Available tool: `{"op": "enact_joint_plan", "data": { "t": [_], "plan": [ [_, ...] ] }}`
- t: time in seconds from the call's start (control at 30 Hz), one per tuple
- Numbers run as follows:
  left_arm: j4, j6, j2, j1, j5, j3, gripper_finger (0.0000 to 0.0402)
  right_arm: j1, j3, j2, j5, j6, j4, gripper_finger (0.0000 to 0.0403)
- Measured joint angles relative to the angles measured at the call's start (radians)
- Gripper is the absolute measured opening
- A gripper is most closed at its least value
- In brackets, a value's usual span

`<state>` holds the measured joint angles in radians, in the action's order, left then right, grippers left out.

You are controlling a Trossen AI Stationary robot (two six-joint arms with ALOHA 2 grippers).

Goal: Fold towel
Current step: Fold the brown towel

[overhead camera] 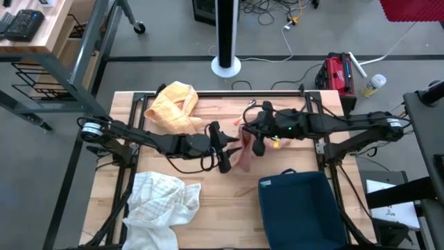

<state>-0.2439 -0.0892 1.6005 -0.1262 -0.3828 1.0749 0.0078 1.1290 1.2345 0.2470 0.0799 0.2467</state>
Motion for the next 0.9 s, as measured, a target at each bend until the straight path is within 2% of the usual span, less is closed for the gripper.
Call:
{"op": "enact_joint_plan", "data": {
  "t": [0.5,0.63,0.7,0.83,0.9],
  "plan": [
    [0.037,-0.143,0.001,-0.012,-0.012,-0.086,0.0159,0.001,0.036,0.022,0.009,-0.018,-0.004,0.0000],
    [0.035,-0.160,0.001,-0.012,-0.024,-0.095,0.0154,0.008,0.035,0.025,0.011,-0.046,-0.050,0.0000],
    [0.036,-0.159,0.001,-0.012,-0.026,-0.096,0.0150,0.014,0.037,0.026,0.010,-0.084,-0.134,0.0000],
    [0.036,-0.148,-0.002,-0.013,-0.031,-0.096,0.0141,0.014,0.133,0.026,0.007,-0.149,-0.146,0.0000],
    [0.035,-0.146,-0.005,-0.013,-0.073,-0.096,0.0134,0.014,0.200,0.028,0.008,-0.180,-0.102,0.0000]
  ]
}}
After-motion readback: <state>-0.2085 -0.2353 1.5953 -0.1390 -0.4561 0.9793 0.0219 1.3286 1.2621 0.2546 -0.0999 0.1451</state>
